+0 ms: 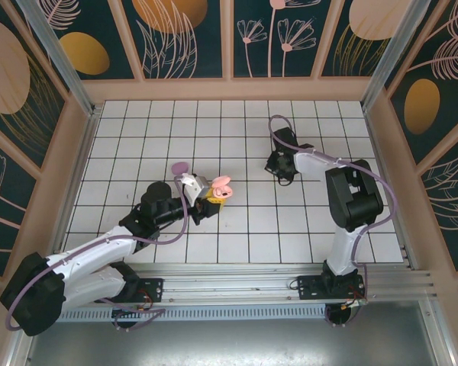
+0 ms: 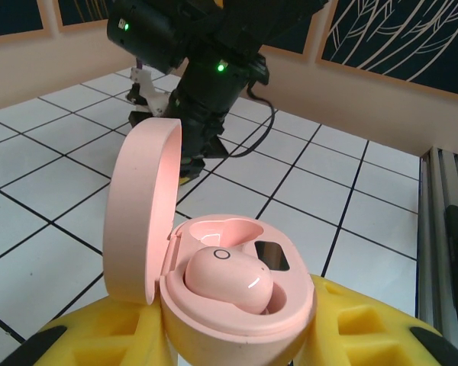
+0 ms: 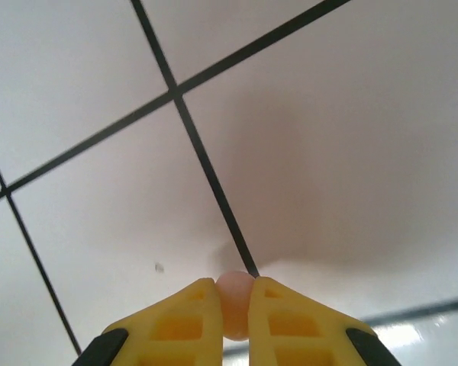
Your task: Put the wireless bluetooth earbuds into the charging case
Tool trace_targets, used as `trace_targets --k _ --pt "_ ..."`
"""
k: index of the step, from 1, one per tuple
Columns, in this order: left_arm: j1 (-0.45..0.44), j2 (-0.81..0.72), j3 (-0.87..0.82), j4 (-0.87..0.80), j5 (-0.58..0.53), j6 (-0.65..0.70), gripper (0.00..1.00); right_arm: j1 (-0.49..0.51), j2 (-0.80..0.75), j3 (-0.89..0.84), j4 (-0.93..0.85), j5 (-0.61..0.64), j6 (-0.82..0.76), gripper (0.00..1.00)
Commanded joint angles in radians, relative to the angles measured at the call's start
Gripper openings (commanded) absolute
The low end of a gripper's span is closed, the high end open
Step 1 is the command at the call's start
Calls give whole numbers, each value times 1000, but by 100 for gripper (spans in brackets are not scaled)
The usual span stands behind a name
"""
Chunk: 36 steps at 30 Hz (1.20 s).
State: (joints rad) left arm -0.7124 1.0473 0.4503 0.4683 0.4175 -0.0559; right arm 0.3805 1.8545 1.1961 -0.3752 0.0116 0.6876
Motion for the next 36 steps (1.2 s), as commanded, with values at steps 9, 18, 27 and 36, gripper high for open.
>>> trace_targets --k 9,18,27,36 --pt "5 -20 19 9 35 -39 21 148 -357 4 -207 67 -192 8" --pt "5 -7 19 39 45 -79 21 315 -578 35 -283 47 -258 7" --pt "6 -21 21 56 31 -102 21 463 -690 73 -284 48 -351 6" --pt "6 -30 36 44 44 -114 21 565 -649 95 -278 65 -453 5"
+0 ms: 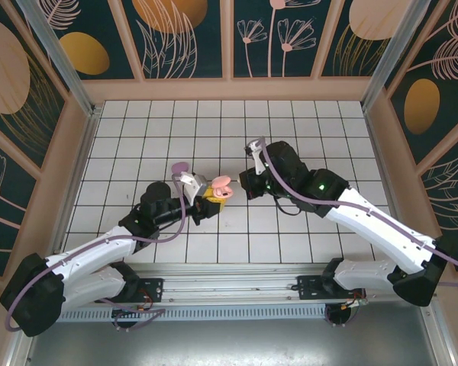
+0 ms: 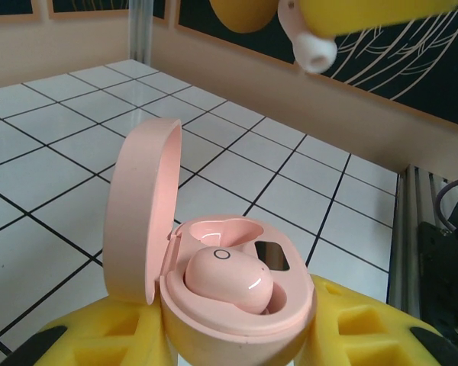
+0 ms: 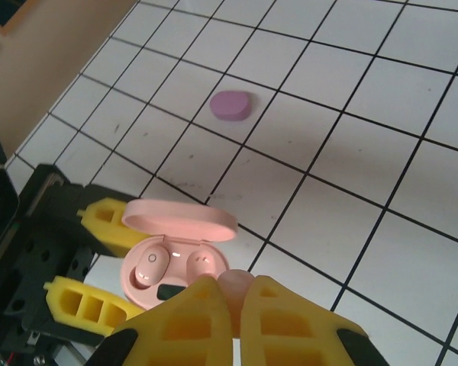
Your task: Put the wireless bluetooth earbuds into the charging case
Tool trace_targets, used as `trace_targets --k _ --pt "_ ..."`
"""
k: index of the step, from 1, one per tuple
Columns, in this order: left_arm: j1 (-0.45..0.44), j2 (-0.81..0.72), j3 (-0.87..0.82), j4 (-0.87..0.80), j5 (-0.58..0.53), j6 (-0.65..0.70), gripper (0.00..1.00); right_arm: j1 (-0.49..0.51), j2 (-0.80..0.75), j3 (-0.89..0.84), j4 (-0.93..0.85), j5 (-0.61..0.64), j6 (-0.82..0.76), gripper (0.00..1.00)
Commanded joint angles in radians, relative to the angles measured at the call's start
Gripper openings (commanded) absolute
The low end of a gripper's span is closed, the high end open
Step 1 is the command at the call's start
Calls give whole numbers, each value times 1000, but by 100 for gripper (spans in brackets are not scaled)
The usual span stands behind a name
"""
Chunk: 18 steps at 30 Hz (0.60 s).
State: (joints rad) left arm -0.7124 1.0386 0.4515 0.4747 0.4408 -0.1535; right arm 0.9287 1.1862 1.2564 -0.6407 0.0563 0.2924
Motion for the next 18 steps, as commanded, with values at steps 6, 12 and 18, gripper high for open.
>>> trace_targets --k 6,12,18 --pt "5 -28 41 43 40 -30 21 29 55 31 -9 12 -81 5" --pt "6 -26 42 50 57 -38 21 35 75 11 7 5 -71 5" --pt "7 -25 46 48 62 -39 21 48 77 11 16 -4 -84 5"
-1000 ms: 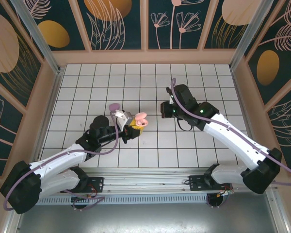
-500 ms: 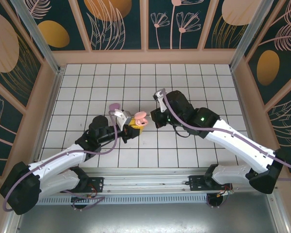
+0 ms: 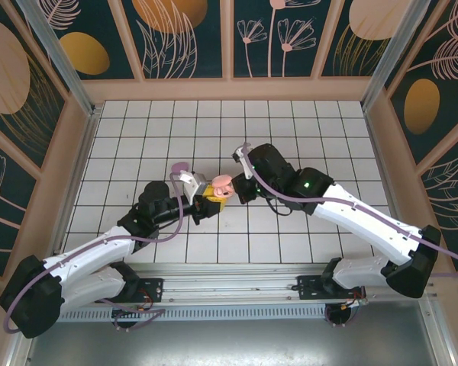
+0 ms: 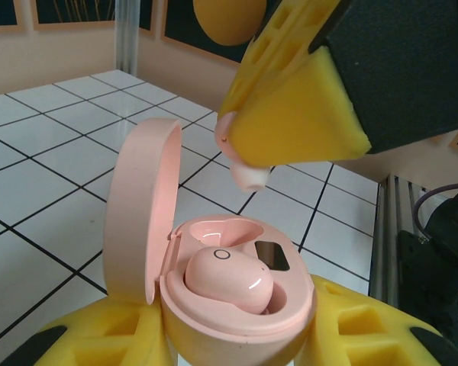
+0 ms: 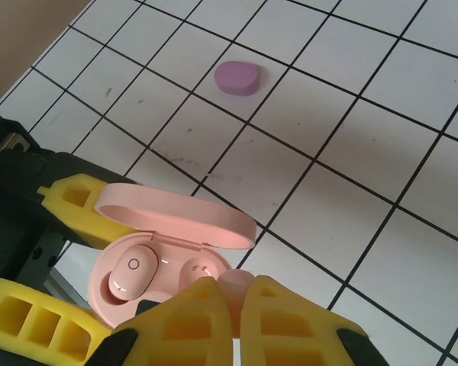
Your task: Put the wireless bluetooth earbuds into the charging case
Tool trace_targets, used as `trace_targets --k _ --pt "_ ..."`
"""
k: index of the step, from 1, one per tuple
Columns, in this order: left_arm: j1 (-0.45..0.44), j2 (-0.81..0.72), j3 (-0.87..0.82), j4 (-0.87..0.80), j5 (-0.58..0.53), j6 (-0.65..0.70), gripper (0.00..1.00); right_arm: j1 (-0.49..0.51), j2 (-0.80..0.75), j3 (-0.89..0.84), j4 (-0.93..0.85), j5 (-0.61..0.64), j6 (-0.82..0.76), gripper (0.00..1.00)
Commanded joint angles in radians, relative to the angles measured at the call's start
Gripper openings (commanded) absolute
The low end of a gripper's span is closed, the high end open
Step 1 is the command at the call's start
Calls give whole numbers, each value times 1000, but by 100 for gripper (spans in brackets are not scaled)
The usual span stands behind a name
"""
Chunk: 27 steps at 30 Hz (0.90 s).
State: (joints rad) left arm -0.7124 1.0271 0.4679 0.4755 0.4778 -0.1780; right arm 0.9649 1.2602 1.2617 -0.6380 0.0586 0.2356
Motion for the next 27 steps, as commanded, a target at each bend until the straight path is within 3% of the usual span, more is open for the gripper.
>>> trace_targets --k 1,27 --pt "5 -13 30 48 25 -15 21 12 5 1 13 -7 -29 5" --pt "6 -24 46 32 -8 1 21 78 95 30 -108 23 -59 8"
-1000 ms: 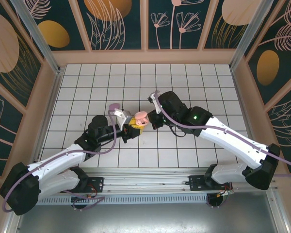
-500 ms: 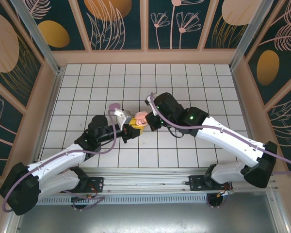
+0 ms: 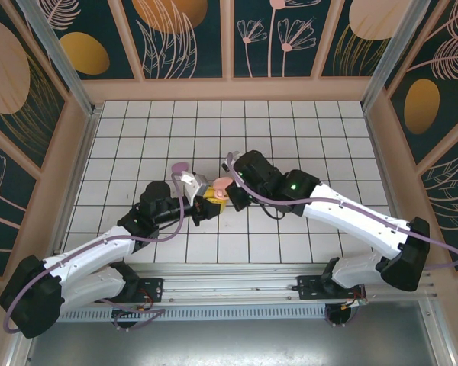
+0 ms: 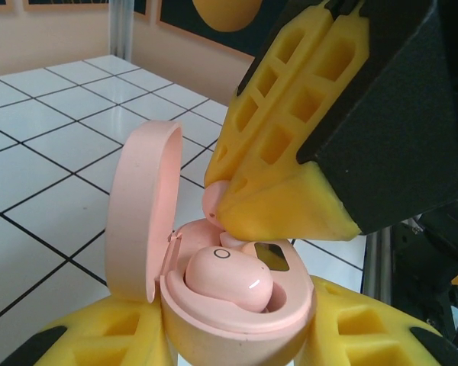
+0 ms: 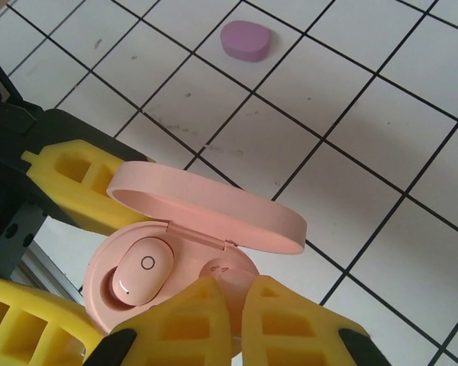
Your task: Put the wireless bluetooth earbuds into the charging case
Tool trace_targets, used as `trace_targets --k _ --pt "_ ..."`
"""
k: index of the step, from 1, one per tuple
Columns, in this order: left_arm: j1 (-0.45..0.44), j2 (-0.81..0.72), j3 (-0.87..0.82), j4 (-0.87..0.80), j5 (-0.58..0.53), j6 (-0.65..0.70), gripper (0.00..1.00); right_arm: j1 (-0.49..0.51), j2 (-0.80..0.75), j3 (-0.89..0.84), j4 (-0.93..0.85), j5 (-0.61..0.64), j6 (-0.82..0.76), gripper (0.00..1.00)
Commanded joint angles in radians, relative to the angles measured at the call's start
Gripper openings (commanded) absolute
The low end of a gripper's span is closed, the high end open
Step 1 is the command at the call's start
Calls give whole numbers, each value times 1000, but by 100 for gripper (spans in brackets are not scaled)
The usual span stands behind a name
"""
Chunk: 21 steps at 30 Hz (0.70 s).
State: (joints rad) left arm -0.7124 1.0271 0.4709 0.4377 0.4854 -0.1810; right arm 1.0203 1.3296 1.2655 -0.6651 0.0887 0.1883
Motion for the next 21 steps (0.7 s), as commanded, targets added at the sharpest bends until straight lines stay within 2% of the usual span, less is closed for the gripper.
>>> trace_targets --k 1,4,21 --pt "6 -24 45 70 -16 5 21 26 29 31 -86 -7 -12 10" --pt "6 -22 46 71 -18 6 21 32 37 40 -95 -7 -7 16" --pt "6 -21 23 106 -9 -11 21 31 5 49 -50 -18 3 24"
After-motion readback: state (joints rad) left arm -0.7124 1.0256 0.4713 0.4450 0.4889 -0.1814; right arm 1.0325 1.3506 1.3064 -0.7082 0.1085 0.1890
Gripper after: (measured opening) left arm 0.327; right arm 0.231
